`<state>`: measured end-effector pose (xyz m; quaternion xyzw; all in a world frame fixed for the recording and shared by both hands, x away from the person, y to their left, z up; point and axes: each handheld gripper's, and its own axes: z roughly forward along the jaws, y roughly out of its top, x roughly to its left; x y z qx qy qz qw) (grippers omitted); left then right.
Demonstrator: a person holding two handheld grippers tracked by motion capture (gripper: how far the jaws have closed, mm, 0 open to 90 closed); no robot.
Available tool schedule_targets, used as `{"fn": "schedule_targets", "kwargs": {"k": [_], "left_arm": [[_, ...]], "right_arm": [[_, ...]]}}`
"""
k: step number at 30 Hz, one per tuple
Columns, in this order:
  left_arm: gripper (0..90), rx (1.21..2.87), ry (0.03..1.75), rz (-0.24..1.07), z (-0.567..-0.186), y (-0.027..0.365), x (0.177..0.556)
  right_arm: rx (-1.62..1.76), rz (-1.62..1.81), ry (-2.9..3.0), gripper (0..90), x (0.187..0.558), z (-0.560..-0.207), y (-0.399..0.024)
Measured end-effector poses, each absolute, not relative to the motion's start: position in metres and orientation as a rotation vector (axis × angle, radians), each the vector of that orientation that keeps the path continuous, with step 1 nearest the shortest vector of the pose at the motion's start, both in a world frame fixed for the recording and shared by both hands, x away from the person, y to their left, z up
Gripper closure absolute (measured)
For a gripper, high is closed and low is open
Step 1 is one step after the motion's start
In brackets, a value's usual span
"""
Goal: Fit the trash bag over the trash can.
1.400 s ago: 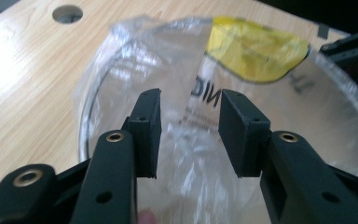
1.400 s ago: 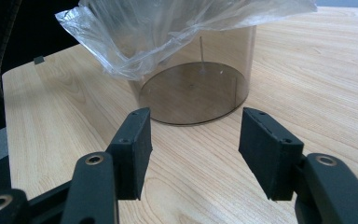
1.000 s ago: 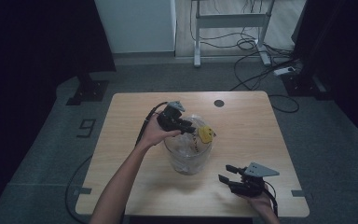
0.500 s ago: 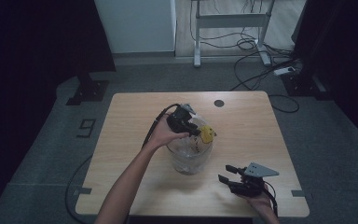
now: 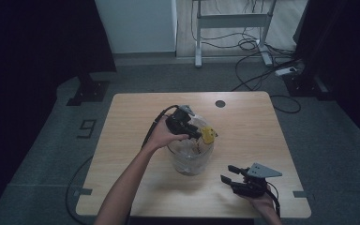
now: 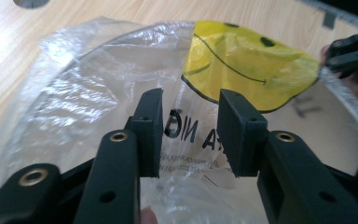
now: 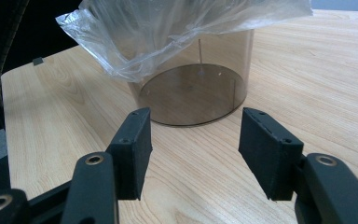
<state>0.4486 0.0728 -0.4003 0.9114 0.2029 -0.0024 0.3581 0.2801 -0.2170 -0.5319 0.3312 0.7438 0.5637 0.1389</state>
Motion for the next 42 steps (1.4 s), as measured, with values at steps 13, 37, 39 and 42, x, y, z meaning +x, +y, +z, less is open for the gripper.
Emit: {"fn": "schedule_targets", "kwargs": {"k": [13,37,39,42], "left_arm": [[43.0,2.178,0.565,0.086,-0.395,0.119,0.428],[40.0,2.054,0.651,0.214,-0.409,0.178,0.378],[39.9,2.046,0.659,0.219,-0.412,0.183,0.374],[39.7,2.034,0.67,0.211,-0.416,0.192,0.369]], "right_arm": [[0.971,1.618,2.149,43.3,0.281,-0.533,-0.218],[0.998,1.574,2.135,42.3,0.283,-0.533,-0.222],[1.0,1.571,2.137,42.3,0.283,-0.533,-0.222],[1.001,1.567,2.137,42.3,0.283,-0.533,-0.222]]}}
